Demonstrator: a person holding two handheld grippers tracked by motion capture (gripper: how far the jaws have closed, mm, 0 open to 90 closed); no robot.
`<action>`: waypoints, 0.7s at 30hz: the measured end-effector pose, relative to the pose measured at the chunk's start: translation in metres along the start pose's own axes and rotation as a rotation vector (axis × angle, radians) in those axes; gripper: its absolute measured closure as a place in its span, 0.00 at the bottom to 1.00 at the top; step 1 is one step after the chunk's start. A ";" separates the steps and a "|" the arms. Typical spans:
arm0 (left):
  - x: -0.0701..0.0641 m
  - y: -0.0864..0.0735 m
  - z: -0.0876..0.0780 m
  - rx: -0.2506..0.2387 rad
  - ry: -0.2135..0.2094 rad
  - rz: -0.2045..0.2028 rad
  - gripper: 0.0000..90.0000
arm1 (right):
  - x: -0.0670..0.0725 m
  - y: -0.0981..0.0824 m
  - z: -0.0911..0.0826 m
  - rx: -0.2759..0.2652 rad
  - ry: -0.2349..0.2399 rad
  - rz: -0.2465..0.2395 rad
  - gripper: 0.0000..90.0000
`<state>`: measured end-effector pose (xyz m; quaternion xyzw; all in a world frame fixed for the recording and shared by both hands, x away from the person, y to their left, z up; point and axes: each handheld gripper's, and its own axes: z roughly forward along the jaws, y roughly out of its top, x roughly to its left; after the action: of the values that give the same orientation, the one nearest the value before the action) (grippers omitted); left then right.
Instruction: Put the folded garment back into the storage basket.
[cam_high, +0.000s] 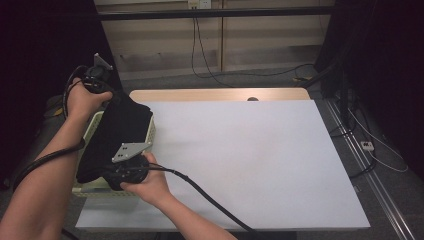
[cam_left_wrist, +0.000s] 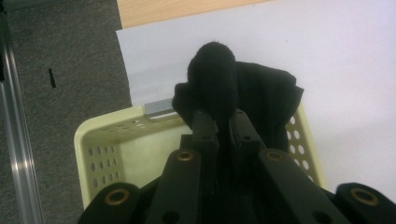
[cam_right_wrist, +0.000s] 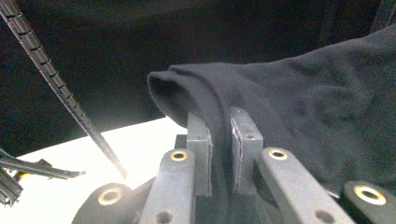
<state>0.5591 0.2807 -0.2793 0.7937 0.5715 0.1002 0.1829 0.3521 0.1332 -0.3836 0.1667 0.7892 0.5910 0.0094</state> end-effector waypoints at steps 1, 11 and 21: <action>0.000 0.000 0.000 0.001 0.003 -0.002 0.93 | 0.000 0.000 0.000 0.003 -0.001 0.000 0.90; 0.003 -0.003 0.002 0.004 0.000 -0.010 0.93 | -0.001 -0.001 0.002 0.011 -0.001 -0.005 0.90; 0.008 -0.006 0.004 -0.002 0.000 -0.021 0.93 | 0.000 -0.003 0.003 0.013 0.009 -0.004 0.90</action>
<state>0.5579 0.2892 -0.2857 0.7874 0.5798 0.0988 0.1848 0.3519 0.1356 -0.3869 0.1625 0.7933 0.5867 0.0058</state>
